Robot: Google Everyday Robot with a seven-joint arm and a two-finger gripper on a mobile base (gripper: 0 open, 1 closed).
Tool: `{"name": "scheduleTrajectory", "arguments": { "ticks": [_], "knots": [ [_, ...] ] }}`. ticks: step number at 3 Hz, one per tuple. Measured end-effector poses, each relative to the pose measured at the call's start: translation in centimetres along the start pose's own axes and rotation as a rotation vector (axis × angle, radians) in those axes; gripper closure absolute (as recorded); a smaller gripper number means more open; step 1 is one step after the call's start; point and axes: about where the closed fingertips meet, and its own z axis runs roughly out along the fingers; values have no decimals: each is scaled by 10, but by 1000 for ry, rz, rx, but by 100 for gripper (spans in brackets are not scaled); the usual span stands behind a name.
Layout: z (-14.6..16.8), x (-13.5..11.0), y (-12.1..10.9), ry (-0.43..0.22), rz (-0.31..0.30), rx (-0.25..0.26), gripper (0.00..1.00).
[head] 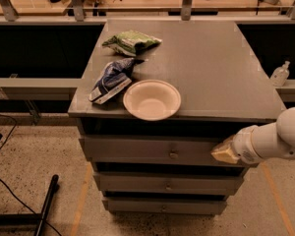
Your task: Close top drawer
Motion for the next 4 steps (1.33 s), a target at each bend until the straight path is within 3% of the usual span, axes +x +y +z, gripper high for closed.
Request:
{"name": "scheduleTrajectory", "arguments": {
  "ticks": [4],
  "knots": [
    [0, 0, 0, 0, 0, -1, 100]
  ]
}}
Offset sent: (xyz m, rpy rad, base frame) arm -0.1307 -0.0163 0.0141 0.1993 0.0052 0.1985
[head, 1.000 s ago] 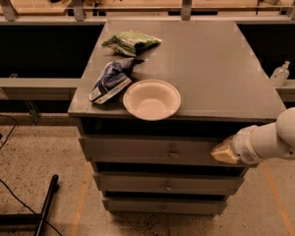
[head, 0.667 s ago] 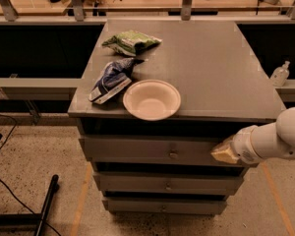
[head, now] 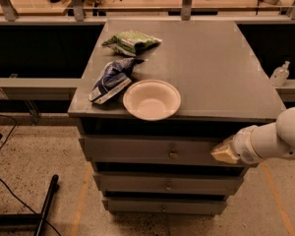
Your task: Close top drawer
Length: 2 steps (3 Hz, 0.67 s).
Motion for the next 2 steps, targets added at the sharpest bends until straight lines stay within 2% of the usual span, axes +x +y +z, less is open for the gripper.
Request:
{"name": "scheduleTrajectory", "arguments": {
  "ticks": [2],
  "knots": [
    [0, 0, 0, 0, 0, 0, 100]
  ]
}}
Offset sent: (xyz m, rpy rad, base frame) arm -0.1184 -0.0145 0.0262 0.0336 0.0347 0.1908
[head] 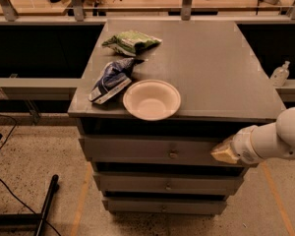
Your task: Close top drawer
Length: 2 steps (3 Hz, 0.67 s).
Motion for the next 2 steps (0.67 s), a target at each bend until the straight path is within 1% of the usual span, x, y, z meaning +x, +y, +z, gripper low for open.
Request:
{"name": "scheduleTrajectory", "arguments": {
  "ticks": [2],
  "knots": [
    [0, 0, 0, 0, 0, 0, 100]
  ]
}}
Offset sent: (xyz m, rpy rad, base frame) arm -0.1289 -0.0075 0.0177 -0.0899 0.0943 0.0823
